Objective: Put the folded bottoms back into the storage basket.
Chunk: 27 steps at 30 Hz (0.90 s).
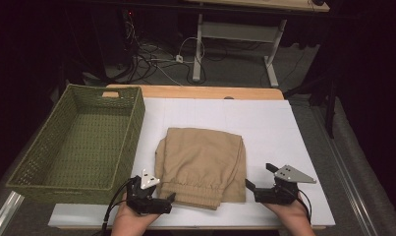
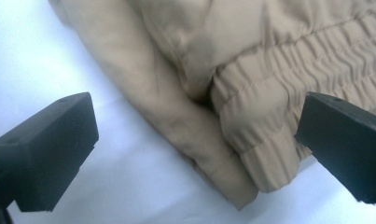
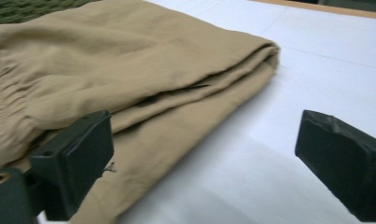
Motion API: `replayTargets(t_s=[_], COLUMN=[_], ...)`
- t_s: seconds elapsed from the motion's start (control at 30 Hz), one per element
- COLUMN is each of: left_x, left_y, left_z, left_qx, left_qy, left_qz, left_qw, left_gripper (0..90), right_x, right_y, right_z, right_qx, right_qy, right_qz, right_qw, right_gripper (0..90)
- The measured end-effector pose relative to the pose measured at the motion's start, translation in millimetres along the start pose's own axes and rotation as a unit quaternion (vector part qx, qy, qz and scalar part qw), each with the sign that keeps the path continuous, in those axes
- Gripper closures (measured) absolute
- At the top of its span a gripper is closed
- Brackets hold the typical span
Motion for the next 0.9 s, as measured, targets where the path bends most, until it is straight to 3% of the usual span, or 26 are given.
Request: replayTargets(t_s=[0.07,0.1,0.13,0.17,0.37,0.47,0.5,0.67,0.8,0.87,0.9], left_x=[1.0,1.0,0.8,-0.9,-0.9,-1.4,-4.2,-2.5,-0.8,1.1,4.3], left_y=[-1.0,-1.0,-1.8,-3.7,-3.1,-1.4,-0.5,8.8,13.2,14.4,13.6], left_z=[1.6,1.6,4.0,8.1,7.5,5.8,0.6,-16.8,-11.8,-4.9,-0.1], left_qx=[0.023,0.023,0.043,0.066,0.073,0.09,0.088,0.054,0.048,0.05,0.047], left_qy=[-0.007,-0.007,-0.006,-0.002,-0.006,-0.017,-0.034,-0.025,-0.034,-0.037,-0.045], left_qz=[-0.023,-0.023,-0.022,-0.008,-0.008,0.002,0.015,-0.002,-0.007,-0.018,-0.034], left_qw=[0.9995,0.9995,0.9988,0.9978,0.9973,0.9958,0.9954,0.9982,0.9982,0.9979,0.9973], left_gripper=[0.0,0.0,0.0,0.0,0.0,0.0,0.0,0.0,0.0,0.0,2.6], right_x=[-2.9,-3.4,-3.4,-3.2,-3.1,-0.6,-0.6,-4.2,-7.3,-9.4,-9.8], right_y=[-0.9,-1.6,-1.6,-2.9,-6.0,-7.4,-6.8,-6.2,-9.1,-9.4,-9.8], right_z=[-0.7,-0.9,-0.9,-0.4,2.1,2.5,2.5,-0.9,-1.7,-5.0,-6.7], right_qx=[-0.002,-0.001,-0.001,0.003,0.012,0.016,0.015,0.009,0.015,0.011,0.009], right_qy=[-0.002,-0.003,-0.003,-0.005,-0.008,-0.01,-0.01,-0.011,-0.012,-0.016,-0.017], right_qz=[0.005,0.005,0.005,0.002,-0.005,-0.015,-0.017,-0.016,-0.015,-0.014,-0.015], right_qw=[1.0,1.0,1.0,1.0,0.9999,0.9997,0.9997,0.9998,0.9997,0.9997,0.9997], right_gripper=[2.8,2.8,2.8,2.8,2.9,2.9,2.9,3.0,3.0,3.0,3.0])
Point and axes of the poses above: each handheld gripper's, and its own axes: z roughly forward along the jaws, y roughly out of its top, x roughly to its left, the point moved 3 cm from there along z, roughly forward along the jaws, and after that the axes turned 5 degrees about z, right-handed, at the moved point
